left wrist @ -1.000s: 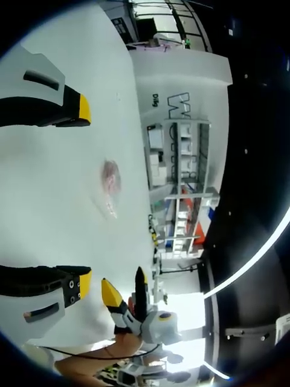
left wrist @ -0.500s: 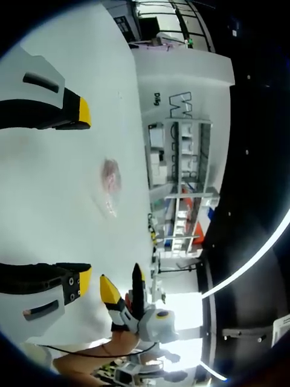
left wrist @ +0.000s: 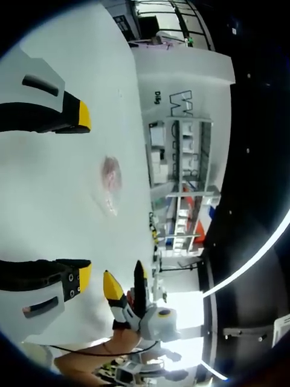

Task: Open the resealable bag by pulling the two sides of the seal apart until the entire bag opening is separated and visibly accessible.

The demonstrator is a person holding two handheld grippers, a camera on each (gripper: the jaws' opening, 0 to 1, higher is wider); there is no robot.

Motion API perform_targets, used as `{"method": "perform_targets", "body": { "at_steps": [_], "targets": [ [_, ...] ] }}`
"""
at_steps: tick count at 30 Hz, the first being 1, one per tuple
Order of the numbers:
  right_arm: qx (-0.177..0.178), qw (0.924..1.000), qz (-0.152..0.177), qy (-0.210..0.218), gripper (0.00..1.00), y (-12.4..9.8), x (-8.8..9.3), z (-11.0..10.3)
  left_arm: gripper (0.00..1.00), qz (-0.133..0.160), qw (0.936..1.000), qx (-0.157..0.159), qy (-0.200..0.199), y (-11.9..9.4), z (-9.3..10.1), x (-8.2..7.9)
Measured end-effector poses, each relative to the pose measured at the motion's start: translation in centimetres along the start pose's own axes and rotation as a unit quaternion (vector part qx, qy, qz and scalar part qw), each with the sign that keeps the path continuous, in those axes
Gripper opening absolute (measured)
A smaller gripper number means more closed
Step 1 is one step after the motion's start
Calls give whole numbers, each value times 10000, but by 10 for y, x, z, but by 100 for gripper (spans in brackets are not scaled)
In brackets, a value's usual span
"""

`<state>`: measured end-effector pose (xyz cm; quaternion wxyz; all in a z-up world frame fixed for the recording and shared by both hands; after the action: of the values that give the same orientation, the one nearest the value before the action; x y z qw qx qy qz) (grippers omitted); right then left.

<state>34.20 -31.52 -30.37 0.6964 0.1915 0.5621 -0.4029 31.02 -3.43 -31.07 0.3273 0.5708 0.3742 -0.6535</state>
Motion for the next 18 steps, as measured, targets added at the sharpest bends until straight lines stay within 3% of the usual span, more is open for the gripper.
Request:
{"method": "perform_targets", "body": {
  "at_steps": [18],
  "targets": [
    [-86, 9999, 25, -51, 79, 3, -4, 1, 85, 22, 10000, 45, 41, 6, 3, -3]
  ]
}}
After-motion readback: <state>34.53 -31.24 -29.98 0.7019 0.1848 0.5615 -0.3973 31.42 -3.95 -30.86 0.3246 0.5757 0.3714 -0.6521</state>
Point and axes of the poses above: the point that each gripper's makers call its tool centre point, and the gripper's own axes: y roughly forward along the fingers, z roughly to its right, x roughly out of its underside, the point moved 10 cm from there along -y, roughly backward along the fingers, and after that the axes turned 5 degrees about -y, right-handed, at the moved point
